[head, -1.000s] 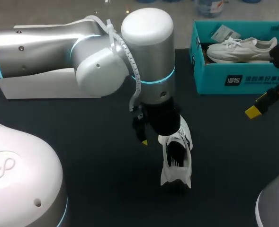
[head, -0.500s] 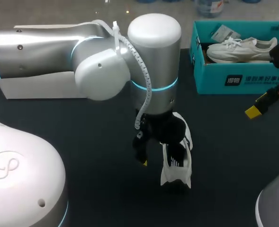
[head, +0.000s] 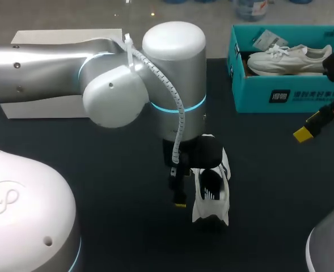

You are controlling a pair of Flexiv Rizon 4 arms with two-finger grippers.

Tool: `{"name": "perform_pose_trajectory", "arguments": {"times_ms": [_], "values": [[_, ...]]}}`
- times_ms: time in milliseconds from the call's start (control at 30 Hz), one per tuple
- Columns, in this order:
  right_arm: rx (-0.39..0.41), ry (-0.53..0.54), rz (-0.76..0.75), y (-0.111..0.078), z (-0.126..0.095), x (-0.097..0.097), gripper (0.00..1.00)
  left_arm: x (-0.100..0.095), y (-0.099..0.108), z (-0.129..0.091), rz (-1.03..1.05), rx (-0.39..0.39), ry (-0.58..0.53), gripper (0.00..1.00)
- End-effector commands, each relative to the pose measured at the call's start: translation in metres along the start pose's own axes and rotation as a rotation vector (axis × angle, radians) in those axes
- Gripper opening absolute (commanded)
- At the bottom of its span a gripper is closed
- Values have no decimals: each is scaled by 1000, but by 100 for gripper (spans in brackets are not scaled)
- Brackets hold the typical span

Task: Take the shoe out of the shoebox, open the shoe tongue, remove and reinsert the insole, then place the shoe into the shoebox

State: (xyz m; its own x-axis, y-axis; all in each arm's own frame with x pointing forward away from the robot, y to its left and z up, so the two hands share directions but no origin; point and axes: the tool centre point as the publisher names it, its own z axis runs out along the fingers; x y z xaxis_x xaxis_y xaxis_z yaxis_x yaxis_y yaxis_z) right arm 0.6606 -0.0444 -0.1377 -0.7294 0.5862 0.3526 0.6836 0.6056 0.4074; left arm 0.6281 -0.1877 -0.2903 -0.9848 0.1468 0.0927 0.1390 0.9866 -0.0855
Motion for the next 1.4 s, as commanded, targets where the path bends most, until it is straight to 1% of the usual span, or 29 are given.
{"name": "perform_pose_trajectory", "arguments": {"times_ms": [33,300,400,433,467,533,567,633,667,733,767,967,1133,1400], "values": [[5,1,1,2,1,-1,100,-1,1,1,4,2,1,100],[5,1,1,2,1,-1,100,-1,1,1,4,2,1,100],[5,1,1,2,1,-1,100,-1,-11,5,2,-3,-42,100],[5,1,1,2,1,-1,100,-1,-15,8,-2,-8,-41,100],[5,1,1,2,1,-1,100,-1,-18,9,20,7,-11,100],[5,1,1,2,1,-1,100,4,-30,16,4,-9,-50,100],[5,1,1,2,1,-1,100,6,-34,18,8,-8,-45,100],[5,1,1,2,1,-1,100,11,-44,24,-5,-19,-69,100],[5,1,1,2,1,-1,100,11,-47,26,0,-10,-60,100],[5,1,1,2,1,-1,100,10,-55,35,-21,-16,-77,100],[5,1,1,2,1,-1,100,9,-56,37,-11,-1,-57,100],[5,1,1,2,1,-1,100,6,-73,59,-18,-20,-79,100],[5,1,1,2,1,-1,100,2,-80,71,-31,-42,-68,100],[5,1,1,2,1,-1,100,0,-81,88,-34,-64,-58,100]]}}
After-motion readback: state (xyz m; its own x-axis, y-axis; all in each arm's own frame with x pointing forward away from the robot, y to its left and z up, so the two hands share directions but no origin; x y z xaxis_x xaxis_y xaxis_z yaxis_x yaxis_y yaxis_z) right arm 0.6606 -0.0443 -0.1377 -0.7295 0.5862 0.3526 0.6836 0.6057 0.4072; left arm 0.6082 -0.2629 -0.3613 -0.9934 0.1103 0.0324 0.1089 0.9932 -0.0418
